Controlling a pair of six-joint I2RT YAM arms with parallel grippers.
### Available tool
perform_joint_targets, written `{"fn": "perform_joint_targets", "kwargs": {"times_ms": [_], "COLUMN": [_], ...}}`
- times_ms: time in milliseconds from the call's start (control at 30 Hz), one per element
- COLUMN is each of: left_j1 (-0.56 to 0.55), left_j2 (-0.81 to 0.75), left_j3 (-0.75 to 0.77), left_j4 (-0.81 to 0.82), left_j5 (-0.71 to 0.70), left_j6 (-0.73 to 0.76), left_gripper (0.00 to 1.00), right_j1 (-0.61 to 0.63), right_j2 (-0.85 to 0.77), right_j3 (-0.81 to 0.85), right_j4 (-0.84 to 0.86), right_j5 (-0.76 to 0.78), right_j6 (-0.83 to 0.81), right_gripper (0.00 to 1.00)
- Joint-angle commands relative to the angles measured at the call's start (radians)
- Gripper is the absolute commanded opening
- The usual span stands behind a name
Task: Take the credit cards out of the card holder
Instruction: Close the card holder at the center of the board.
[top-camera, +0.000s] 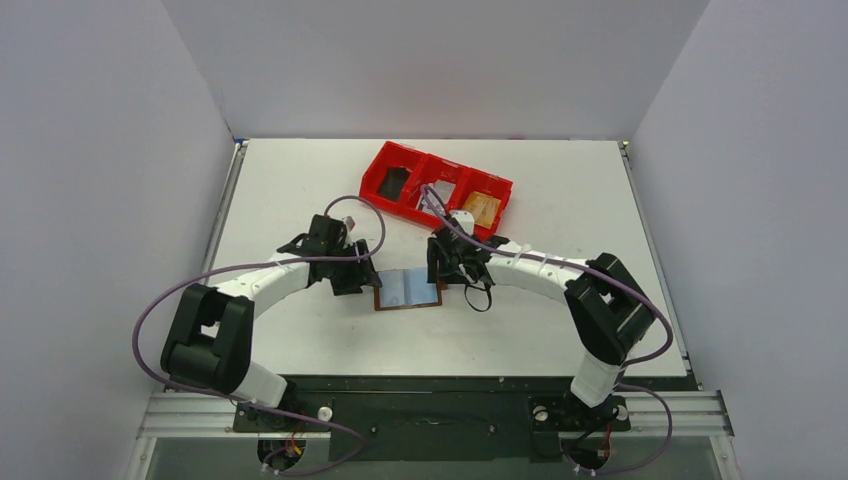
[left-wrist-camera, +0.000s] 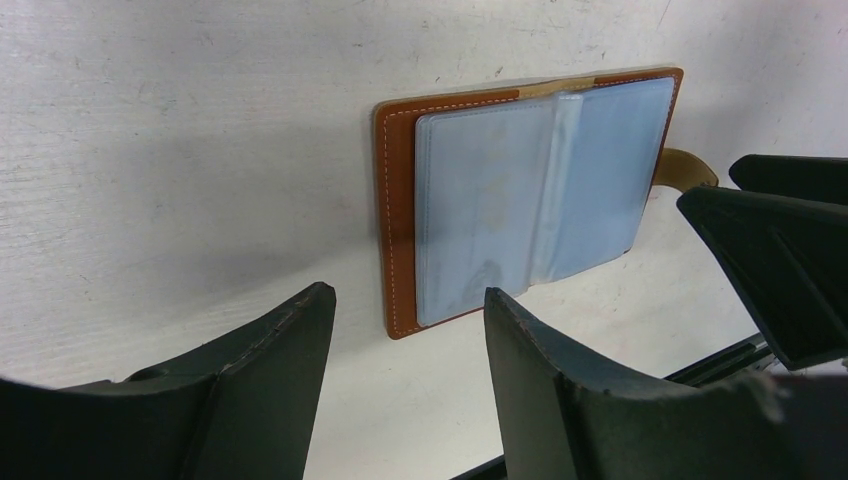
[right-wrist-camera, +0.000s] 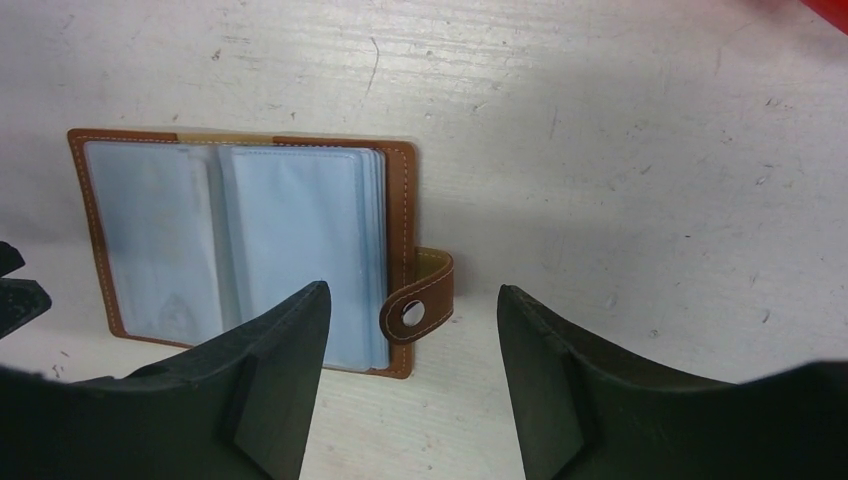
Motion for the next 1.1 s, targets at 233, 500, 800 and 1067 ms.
{"fn": "perform_joint_targets", "kwargs": {"times_ms": [233, 500, 800, 1067], "left_j1": [-0.016, -0.023, -0.024, -0.024], "left_j2": [0.03, 0.037, 0.03, 0.014], "left_j3": [0.003, -0.002, -0.002, -0.01], "left_j4": [0.056, 0.06, 0.054, 0.043], "left_j5": [0.005, -0.002, -0.012, -0.028], "left_j6": [-0.012, -0.017, -0.021, -0.024], "left_gripper": [0.54, 0.51, 0.48, 0.42], "right_j1": [-0.001, -0.003, -0.006, -0.01], "right_j2": [0.054, 0.011, -0.061, -0.146], "right_j3": [0.038, 0.035, 0.032, 0.043], "right_j4": [0.002, -0.013, -0.047, -0.086], "right_j5": [0.043, 0.092, 0.122, 0.13], "right_j6": [-0.002, 0.009, 0.008, -0.004], "right_gripper": [0.41, 0.04, 0.0, 0.0]}}
